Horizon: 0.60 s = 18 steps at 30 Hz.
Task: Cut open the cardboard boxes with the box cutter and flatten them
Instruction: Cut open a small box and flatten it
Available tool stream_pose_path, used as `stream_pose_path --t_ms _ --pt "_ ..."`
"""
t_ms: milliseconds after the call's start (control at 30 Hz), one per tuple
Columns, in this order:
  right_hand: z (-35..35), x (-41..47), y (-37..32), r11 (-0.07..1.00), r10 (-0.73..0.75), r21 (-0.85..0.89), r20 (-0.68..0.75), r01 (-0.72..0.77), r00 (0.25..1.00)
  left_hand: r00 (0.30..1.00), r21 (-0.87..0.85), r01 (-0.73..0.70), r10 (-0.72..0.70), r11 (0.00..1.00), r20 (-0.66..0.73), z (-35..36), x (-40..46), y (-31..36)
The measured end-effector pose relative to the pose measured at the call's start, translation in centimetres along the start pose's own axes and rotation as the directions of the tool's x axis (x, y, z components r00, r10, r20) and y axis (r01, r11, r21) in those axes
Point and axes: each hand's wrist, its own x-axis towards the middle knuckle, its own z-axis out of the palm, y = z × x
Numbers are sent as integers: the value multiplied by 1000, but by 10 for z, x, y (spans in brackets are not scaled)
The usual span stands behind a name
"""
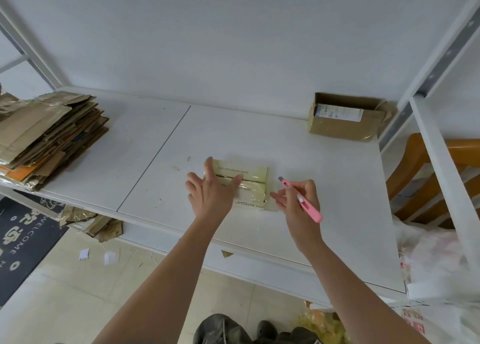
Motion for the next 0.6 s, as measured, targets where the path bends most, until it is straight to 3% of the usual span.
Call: stream_pose_path --t_ms 100,300,400,600 --pt "4 12 0 999 -32 -18 52 33 998 1000 55 -13 12 998 18 0 -2 -4" --pt "12 34 7 995 -64 -71 149 75 987 985 -29 20 -15 999 172 -17 22 -11" --pt "19 43 7 995 -60 -75 146 71 987 984 -104 58 -39 993 175 -17 25 -12" --pt "17 58 8 978 -67 -179 210 106 975 985 -94 56 -39 994 170 -13 29 -5"
